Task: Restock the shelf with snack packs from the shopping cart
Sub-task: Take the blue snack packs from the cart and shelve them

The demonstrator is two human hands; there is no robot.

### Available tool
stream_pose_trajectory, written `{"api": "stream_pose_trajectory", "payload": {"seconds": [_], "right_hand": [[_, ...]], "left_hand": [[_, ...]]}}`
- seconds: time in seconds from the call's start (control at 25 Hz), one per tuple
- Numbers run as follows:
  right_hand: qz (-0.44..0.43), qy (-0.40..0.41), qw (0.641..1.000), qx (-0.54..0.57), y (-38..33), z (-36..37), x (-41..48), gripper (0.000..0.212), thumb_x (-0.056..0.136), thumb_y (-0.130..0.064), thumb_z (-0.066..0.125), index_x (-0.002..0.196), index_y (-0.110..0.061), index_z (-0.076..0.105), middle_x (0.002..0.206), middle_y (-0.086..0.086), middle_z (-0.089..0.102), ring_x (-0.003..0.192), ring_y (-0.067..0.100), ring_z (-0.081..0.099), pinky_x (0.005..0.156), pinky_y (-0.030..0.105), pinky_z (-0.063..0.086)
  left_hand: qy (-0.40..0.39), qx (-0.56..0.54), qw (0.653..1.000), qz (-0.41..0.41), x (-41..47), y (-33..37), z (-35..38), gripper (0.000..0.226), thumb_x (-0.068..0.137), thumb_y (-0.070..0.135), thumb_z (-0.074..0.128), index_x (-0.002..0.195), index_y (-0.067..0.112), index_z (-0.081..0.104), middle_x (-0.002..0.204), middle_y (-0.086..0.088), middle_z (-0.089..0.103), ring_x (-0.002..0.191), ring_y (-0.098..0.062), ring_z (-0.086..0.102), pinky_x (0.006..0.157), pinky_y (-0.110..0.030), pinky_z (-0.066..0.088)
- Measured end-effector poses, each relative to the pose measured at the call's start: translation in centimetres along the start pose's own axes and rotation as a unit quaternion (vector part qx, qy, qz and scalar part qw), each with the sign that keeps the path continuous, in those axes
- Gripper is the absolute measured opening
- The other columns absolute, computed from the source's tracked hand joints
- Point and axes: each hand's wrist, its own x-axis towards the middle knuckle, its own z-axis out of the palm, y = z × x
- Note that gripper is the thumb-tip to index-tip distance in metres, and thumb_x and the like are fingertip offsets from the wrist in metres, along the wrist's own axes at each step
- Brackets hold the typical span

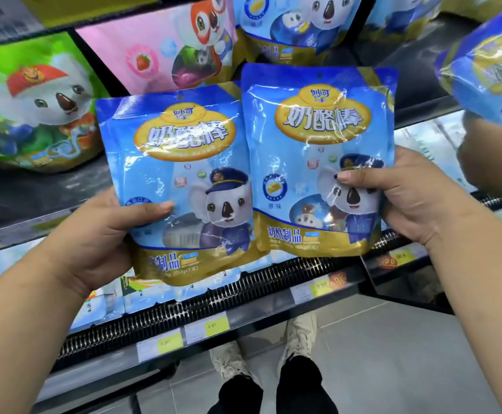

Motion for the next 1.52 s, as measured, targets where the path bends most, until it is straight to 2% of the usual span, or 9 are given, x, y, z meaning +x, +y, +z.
{"api": "stream_pose_trajectory", "payload": {"seconds": [0.4, 0.52, 0.6, 0.68, 0.76, 0.88, 1.08, 1.28, 1.52], "right_hand": [[-0.157, -0.001, 0.986, -0.05, -4.8, 0.9, 4.5, 0.041, 0.071, 0.015, 0.066, 0.106, -0.007, 0.067, 0.098, 0.008, 0.076, 0.094, 0.03, 0.072, 0.082, 0.041, 0.059], [-0.18, 0.004, 0.983, -0.044, -5.8, 1.2, 5.0, 0.038, 0.074, 0.016, 0.065, 0.104, -0.007, 0.066, 0.094, 0.006, 0.076, 0.089, 0.026, 0.073, 0.076, 0.037, 0.059], [-0.209, 0.01, 0.978, -0.015, -6.5, 1.3, 5.4, 0.038, 0.073, 0.014, 0.067, 0.107, -0.005, 0.064, 0.096, 0.009, 0.075, 0.09, 0.028, 0.072, 0.077, 0.038, 0.058], [-0.241, 0.03, 0.97, 0.008, -6.9, 1.6, 5.8, 0.041, 0.07, 0.009, 0.069, 0.109, -0.002, 0.062, 0.101, 0.014, 0.073, 0.094, 0.033, 0.071, 0.081, 0.042, 0.058], [-0.269, 0.051, 0.962, 0.024, -7.2, 1.6, 6.3, 0.04, 0.07, 0.008, 0.068, 0.108, 0.0, 0.061, 0.101, 0.016, 0.072, 0.095, 0.035, 0.07, 0.083, 0.045, 0.058], [-0.285, 0.079, 0.955, 0.034, -7.0, 2.0, 6.8, 0.037, 0.071, 0.008, 0.069, 0.106, 0.001, 0.059, 0.102, 0.019, 0.07, 0.097, 0.038, 0.07, 0.083, 0.049, 0.058], [-0.275, 0.095, 0.956, -0.024, -4.6, 1.9, 6.4, 0.052, 0.064, 0.003, 0.078, 0.109, -0.008, 0.054, 0.113, 0.019, 0.067, 0.106, 0.039, 0.067, 0.087, 0.053, 0.057], [-0.24, 0.106, 0.956, -0.13, -2.9, 1.2, 5.9, 0.056, 0.065, 0.008, 0.081, 0.102, -0.02, 0.049, 0.106, 0.005, 0.065, 0.09, 0.011, 0.072, 0.069, 0.03, 0.059], [-0.342, 0.183, 0.89, -0.241, -3.3, 1.8, 8.0, 0.056, 0.069, -0.009, 0.081, 0.112, -0.017, 0.046, 0.112, 0.004, 0.062, 0.106, 0.014, 0.063, 0.09, 0.026, 0.055]], "left_hand": [[0.032, -0.001, 0.999, -0.011, -0.8, 0.8, -0.4, 0.033, 0.051, 0.011, 0.069, 0.081, 0.018, 0.081, 0.09, -0.005, 0.078, 0.074, -0.022, 0.076, 0.056, -0.033, 0.06], [0.077, 0.103, 0.992, 0.005, -0.7, 0.6, -0.3, 0.027, 0.084, -0.003, 0.056, 0.075, 0.011, 0.077, 0.059, 0.009, 0.072, 0.053, -0.003, 0.069, 0.043, -0.016, 0.052], [0.095, 0.132, 0.987, 0.015, -0.6, 0.8, -0.4, 0.045, 0.088, 0.002, 0.056, 0.06, 0.031, 0.077, 0.049, 0.014, 0.066, 0.047, 0.003, 0.064, 0.04, -0.012, 0.047], [0.092, 0.098, 0.991, 0.014, -0.4, 0.7, -0.2, 0.022, 0.062, 0.018, 0.078, 0.061, 0.04, 0.077, 0.055, 0.012, 0.069, 0.051, 0.0, 0.067, 0.043, -0.014, 0.051], [0.068, 0.027, 0.997, 0.003, -0.7, 0.7, -0.1, 0.033, 0.038, 0.022, 0.077, 0.069, 0.032, 0.08, 0.07, 0.006, 0.076, 0.061, -0.008, 0.073, 0.048, -0.022, 0.056], [0.005, -0.017, 1.0, -0.026, -0.7, 0.4, -0.2, 0.043, 0.042, 0.017, 0.069, 0.082, 0.018, 0.082, 0.094, -0.008, 0.078, 0.077, -0.024, 0.076, 0.057, -0.035, 0.06], [-0.009, -0.042, 0.999, -0.024, -0.4, 0.2, -0.2, 0.047, 0.05, 0.013, 0.069, 0.095, 0.014, 0.08, 0.108, -0.013, 0.075, 0.088, -0.028, 0.075, 0.065, -0.036, 0.061], [-0.024, -0.037, 0.999, -0.014, 0.2, -0.4, 0.1, 0.047, 0.049, 0.014, 0.07, 0.094, 0.015, 0.08, 0.106, -0.011, 0.076, 0.086, -0.026, 0.075, 0.064, -0.036, 0.061], [-0.019, -0.039, 0.999, -0.017, 0.2, -0.7, 0.5, 0.046, 0.046, 0.015, 0.072, 0.091, 0.015, 0.081, 0.104, -0.012, 0.076, 0.084, -0.027, 0.076, 0.062, -0.036, 0.061]]}}
